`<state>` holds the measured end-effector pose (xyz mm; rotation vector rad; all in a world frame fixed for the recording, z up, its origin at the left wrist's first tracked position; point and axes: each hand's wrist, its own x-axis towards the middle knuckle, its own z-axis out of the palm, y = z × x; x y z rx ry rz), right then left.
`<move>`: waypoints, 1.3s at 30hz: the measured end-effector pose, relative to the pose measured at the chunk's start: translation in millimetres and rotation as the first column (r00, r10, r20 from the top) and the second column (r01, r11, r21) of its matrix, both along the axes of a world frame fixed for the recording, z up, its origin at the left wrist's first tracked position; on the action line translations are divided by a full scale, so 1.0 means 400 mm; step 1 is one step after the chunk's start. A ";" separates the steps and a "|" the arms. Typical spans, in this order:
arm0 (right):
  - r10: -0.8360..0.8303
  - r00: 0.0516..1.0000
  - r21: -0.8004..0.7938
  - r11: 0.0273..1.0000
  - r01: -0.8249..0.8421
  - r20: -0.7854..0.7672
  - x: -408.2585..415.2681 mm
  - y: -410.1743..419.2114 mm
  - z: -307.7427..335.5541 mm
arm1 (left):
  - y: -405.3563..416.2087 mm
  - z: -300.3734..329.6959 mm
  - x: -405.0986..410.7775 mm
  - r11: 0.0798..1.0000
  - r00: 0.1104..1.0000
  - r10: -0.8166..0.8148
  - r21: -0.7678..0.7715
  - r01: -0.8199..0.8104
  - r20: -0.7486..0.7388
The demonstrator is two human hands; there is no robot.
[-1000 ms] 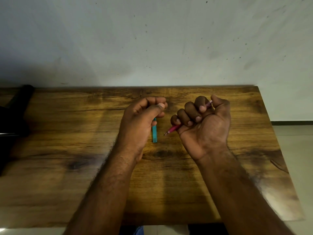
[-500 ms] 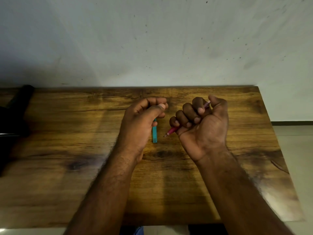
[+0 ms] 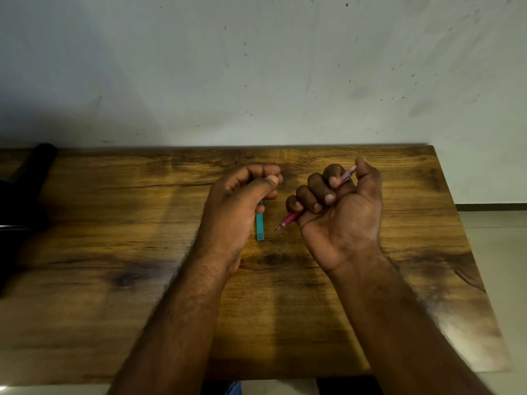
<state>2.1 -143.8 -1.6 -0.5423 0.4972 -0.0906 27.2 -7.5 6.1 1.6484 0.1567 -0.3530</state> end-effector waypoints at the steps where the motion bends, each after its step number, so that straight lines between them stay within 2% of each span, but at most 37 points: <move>1: -0.008 1.000 -0.016 1.000 0.008 0.001 -0.001 0.000 0.000 | 0.000 0.000 -0.001 1.000 1.000 -0.004 0.001 0.004 0.000; 7: 0.000 1.000 0.017 1.000 0.000 0.002 0.003 0.001 0.001 | 0.001 0.000 0.000 1.000 1.000 -0.005 0.003 0.005 0.001; 12: -0.005 1.000 -0.040 0.999 0.005 -0.001 0.002 0.002 0.002 | 0.002 0.000 0.000 1.000 1.000 -0.005 0.006 0.005 0.000; 15: 0.015 1.000 -0.003 1.000 -0.015 -0.001 0.003 0.002 0.005 | 0.001 0.000 0.000 1.000 1.000 -0.006 0.006 0.006 0.002; 20: 0.022 1.000 -0.043 0.999 -0.021 0.007 0.001 0.005 0.007 | 0.001 0.002 0.000 1.000 1.000 -0.007 0.005 0.007 -0.004; 39: 0.009 1.000 -0.025 1.000 -0.009 0.026 0.001 0.004 0.012 | -0.001 0.007 0.000 1.000 1.000 0.005 -0.004 -0.005 -0.004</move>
